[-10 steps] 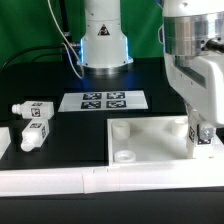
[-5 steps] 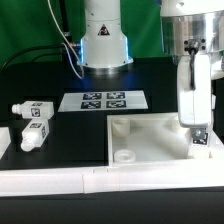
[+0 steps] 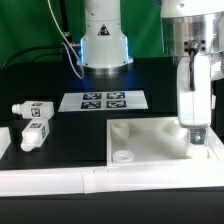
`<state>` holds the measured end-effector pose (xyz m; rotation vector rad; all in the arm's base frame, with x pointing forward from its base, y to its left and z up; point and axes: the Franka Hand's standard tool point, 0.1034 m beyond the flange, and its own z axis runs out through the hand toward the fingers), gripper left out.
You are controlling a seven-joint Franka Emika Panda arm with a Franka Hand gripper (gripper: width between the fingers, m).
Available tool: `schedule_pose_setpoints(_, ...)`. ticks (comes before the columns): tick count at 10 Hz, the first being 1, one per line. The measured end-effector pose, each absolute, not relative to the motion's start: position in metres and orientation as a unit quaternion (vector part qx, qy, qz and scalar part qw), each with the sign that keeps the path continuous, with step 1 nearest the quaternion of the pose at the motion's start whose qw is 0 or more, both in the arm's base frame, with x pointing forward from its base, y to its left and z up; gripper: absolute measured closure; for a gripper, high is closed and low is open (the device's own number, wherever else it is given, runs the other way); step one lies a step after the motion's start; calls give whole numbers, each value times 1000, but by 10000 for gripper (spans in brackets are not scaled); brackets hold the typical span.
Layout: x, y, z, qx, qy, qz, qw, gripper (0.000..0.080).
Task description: Assemble one leg
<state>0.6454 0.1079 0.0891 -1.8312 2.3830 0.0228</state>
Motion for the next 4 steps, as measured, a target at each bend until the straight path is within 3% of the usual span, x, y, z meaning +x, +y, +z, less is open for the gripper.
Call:
schedule_pose_setpoints(2, 646, 103, 115, -623, 778, 3, 82, 155)
schedule_pose_setpoints(4, 646, 101, 115, -622, 779, 3, 81, 151)
